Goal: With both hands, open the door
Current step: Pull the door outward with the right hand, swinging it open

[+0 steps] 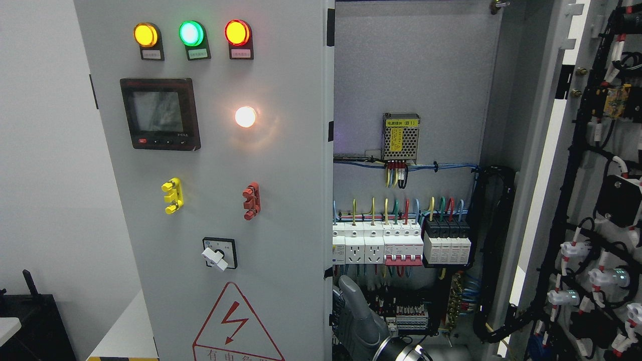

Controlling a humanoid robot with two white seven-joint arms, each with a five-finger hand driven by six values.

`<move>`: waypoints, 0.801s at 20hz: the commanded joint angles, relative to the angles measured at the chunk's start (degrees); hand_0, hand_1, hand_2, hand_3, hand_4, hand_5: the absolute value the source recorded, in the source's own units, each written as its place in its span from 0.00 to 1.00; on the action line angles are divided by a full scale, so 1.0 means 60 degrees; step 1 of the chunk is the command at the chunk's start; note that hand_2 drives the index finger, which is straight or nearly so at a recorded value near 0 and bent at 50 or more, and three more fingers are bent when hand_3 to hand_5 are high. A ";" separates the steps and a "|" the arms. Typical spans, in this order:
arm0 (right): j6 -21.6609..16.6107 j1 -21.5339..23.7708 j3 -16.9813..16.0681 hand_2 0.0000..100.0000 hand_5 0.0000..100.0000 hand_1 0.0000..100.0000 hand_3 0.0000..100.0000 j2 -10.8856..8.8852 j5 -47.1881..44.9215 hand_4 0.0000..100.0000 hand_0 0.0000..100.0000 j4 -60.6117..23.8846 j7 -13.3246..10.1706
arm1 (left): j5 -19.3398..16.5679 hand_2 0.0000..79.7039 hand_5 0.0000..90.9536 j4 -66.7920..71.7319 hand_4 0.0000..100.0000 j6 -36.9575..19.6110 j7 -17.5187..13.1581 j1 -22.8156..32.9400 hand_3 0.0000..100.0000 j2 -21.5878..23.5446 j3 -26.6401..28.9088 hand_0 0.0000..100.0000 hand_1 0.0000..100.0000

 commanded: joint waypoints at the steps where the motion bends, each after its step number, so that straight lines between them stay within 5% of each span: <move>1: -0.0022 0.0088 0.0115 0.00 0.00 0.00 0.00 0.0067 -0.0001 0.00 0.00 -0.0225 0.0114 | 0.0007 0.00 0.00 -0.0088 0.03 -0.0035 -0.0001 0.0293 0.00 0.0000 -0.0117 0.00 0.00; 16: -0.0052 0.0572 0.0334 0.00 0.00 0.00 0.00 0.0067 -0.0002 0.00 0.00 -0.1001 0.0158 | -0.0007 0.00 0.00 -0.0088 0.03 -0.0049 -0.0001 0.0293 0.00 0.0000 -0.0117 0.00 0.00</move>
